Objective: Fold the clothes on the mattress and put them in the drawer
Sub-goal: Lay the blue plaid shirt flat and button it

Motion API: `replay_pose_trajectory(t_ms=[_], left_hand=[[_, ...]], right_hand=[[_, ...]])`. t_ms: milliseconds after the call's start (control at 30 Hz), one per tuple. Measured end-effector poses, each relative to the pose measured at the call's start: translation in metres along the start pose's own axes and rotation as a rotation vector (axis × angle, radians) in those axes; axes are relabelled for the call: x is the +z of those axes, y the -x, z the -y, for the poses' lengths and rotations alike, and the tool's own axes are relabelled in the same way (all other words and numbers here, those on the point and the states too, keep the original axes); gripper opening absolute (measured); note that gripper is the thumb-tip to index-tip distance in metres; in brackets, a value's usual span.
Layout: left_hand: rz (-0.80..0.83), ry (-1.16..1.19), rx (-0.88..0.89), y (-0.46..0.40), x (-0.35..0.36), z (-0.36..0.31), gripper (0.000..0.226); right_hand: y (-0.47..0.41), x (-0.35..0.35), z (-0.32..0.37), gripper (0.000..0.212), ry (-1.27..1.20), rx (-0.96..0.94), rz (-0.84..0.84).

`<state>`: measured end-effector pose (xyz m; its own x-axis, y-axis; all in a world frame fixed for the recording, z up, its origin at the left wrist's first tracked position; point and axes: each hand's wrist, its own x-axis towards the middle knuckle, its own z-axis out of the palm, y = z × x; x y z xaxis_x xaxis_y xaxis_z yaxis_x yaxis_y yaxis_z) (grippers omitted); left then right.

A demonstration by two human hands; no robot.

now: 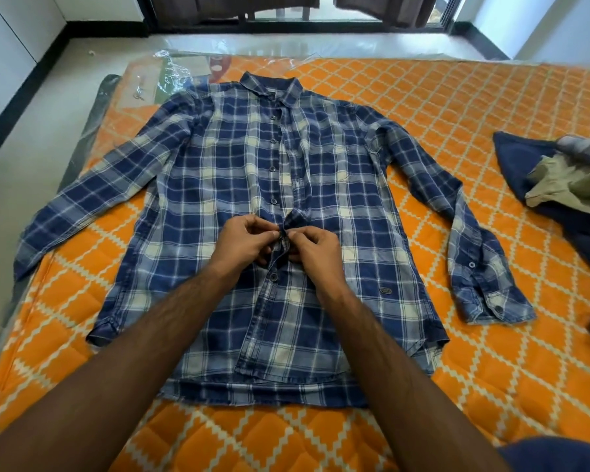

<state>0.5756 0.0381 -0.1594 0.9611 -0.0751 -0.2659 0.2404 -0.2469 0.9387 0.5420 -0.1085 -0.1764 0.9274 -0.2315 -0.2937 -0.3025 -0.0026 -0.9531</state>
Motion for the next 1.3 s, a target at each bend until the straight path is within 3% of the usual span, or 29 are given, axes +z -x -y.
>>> replay_pose_trajectory(t_ms=[300,667,767,900,967,1067,1167,1300], left_hand=[[0.011,0.036,-0.003,0.001,-0.002,-0.002,0.012],[-0.071,-0.333,0.167,-0.004,0.002,0.005,0.006],[-0.063,-0.334,0.178,-0.005,0.002,0.005,0.007],[-0.076,-0.303,0.197,-0.011,-0.007,0.001,0.005],[-0.123,-0.347,0.266,-0.023,-0.016,-0.012,0.006],[-0.173,-0.37,0.342,-0.051,-0.026,-0.042,0.009],[-0.079,-0.476,0.355,-0.073,-0.018,-0.06,0.009],[0.058,-0.676,0.248,-0.084,-0.003,-0.037,0.013]], right_hand=[[-0.004,0.0,0.004,0.014,0.061,0.004,0.01],[-0.007,0.004,0.001,0.014,0.193,-0.002,-0.012],[-0.005,0.002,0.005,0.015,0.155,0.012,0.014],[-0.002,-0.014,0.024,0.024,-0.198,0.145,0.104],[-0.011,-0.027,0.042,0.029,-0.224,0.138,0.146],[-0.038,-0.029,0.077,0.019,0.05,-0.089,0.109],[-0.064,-0.014,0.104,0.006,0.392,-0.265,0.12],[-0.082,0.003,0.085,0.018,0.925,-0.18,0.182]])
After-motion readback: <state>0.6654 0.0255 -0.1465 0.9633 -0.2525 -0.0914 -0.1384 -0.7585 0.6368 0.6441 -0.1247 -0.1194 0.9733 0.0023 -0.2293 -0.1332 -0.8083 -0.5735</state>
